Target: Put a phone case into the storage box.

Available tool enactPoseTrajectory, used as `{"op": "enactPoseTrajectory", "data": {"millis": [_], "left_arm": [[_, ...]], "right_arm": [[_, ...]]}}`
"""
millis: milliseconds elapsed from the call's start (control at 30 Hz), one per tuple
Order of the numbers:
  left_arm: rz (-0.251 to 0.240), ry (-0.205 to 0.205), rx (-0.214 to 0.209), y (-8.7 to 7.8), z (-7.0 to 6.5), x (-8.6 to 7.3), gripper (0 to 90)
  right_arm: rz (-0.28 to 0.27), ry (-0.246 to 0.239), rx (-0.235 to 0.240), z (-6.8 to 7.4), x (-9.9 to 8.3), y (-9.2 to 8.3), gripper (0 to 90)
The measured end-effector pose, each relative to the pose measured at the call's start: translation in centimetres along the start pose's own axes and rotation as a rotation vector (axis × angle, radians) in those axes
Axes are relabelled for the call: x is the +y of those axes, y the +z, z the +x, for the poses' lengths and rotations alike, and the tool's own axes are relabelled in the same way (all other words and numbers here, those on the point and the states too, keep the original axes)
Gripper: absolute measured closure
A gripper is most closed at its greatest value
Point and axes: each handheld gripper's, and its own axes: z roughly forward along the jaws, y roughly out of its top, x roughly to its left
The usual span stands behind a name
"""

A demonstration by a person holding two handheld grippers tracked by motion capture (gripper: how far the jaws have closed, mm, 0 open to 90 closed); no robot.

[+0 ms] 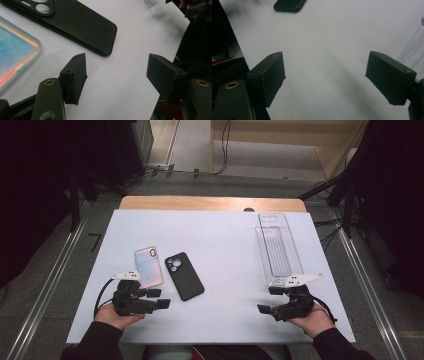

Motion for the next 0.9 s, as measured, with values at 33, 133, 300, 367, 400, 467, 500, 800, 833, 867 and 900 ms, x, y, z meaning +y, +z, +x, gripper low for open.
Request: {"op": "enactPoseTrajectory", "data": {"millis": [33, 133, 300, 367, 400, 467, 500, 800, 833, 867, 900], "left_arm": [[-0.001, -0.002, 0.0, -0.01, 0.09, 0.02, 32.6], [-0.003, -0.021, -0.003, 0.02, 0.39, 0.14, 32.6], [0.01, -0.034, 0.0, 0.16, 0.4, 0.11, 32.6], [0.01, -0.033, 0.004, 0.04, 0.32, 0.01, 32.6], [0.007, -0.032, 0.005, -0.04, 0.26, -0.05, 32.6], [0.003, -0.032, 0.009, -0.18, 0.16, -0.16, 32.6], [0.003, -0.031, 0.008, -0.23, 0.16, -0.19, 32.6], [0.008, -0.03, 0.012, -0.13, 0.26, 0.05, 32.7], [0.011, -0.03, 0.01, -0.18, 0.27, 0.02, 32.8], [0.013, -0.03, 0.01, -0.24, 0.28, -0.03, 32.8], [0.014, -0.03, 0.013, -0.31, 0.27, -0.09, 32.8]], "right_arm": [[0.0, 0.0, 0.0, 0.0, 0.0, 0.0, 14.1], [0.004, 0.0, 0.005, -0.4, 0.17, 0.29, 14.1], [0.003, 0.013, 0.008, -0.63, 0.3, 0.34, 14.1], [0.0, 0.006, 0.009, -0.55, 0.33, 0.37, 14.1], [0.001, 0.007, 0.01, -0.53, 0.33, 0.4, 14.1], [0.005, 0.007, 0.014, -0.53, 0.33, 0.43, 14.1], [0.009, 0.009, 0.014, -0.51, 0.32, 0.4, 14.1], [0.002, 0.025, 0.006, -0.73, 0.2, 0.04, 14.1], [-0.002, 0.032, 0.005, -0.75, 0.22, 0.07, 14.1], [0.0, 0.035, 0.007, -0.77, 0.25, 0.11, 14.1], [0.0, 0.033, 0.006, -0.76, 0.29, 0.12, 14.1]]}}
